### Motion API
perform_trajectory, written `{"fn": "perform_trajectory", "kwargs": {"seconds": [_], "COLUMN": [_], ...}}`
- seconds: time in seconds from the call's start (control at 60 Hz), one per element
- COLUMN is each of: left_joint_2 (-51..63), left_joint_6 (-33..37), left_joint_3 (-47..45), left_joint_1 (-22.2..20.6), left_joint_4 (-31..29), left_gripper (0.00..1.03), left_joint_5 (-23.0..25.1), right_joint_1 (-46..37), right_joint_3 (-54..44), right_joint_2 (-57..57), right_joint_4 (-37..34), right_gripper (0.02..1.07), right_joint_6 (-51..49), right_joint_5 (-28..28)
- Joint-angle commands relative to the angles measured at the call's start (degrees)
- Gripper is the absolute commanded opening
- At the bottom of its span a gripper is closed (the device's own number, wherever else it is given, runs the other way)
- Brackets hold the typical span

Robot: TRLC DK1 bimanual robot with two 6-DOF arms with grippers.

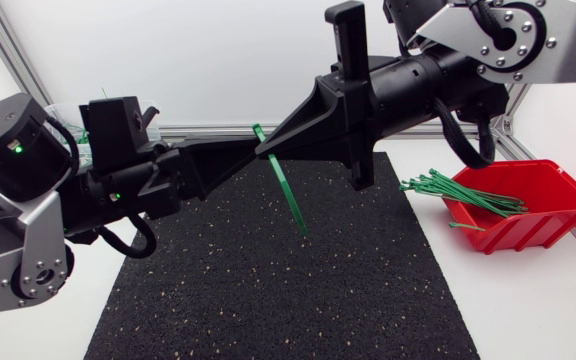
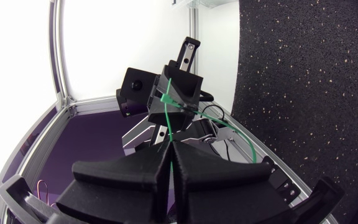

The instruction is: Take a green cable tie from the red box, thread the tail through the head to close it, then place it in the transparent bin on the left.

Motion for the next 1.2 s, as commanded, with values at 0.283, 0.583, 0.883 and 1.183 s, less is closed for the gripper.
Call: {"fn": "perform_trajectory", "kwargs": {"seconds": [0.283, 0.583, 0.883, 1.183], "left_joint_2": [-3.11, -4.78, -1.71, -1.09], "left_joint_6": [5.16, 7.18, 7.27, 7.45], "left_joint_3": [-2.54, -2.71, -1.04, 0.10], "left_joint_1": [-4.63, -4.55, 0.46, 2.75], "left_joint_4": [0.12, -1.64, -1.55, -2.87], "left_gripper": [0.04, 0.04, 0.04, 0.03], "left_joint_5": [0.36, 0.10, 0.80, 4.84], "right_joint_1": [0.11, 0.29, 0.82, -4.81], "right_joint_3": [0.46, -0.24, -2.61, -3.14], "right_joint_2": [1.58, 1.32, -2.20, -3.08], "right_joint_4": [0.43, 0.34, 0.78, 3.50], "right_gripper": [0.08, 0.15, 0.42, 0.54], "right_joint_6": [3.04, 3.83, 3.47, 2.86], "right_joint_5": [0.86, 1.74, 1.92, 1.48]}}
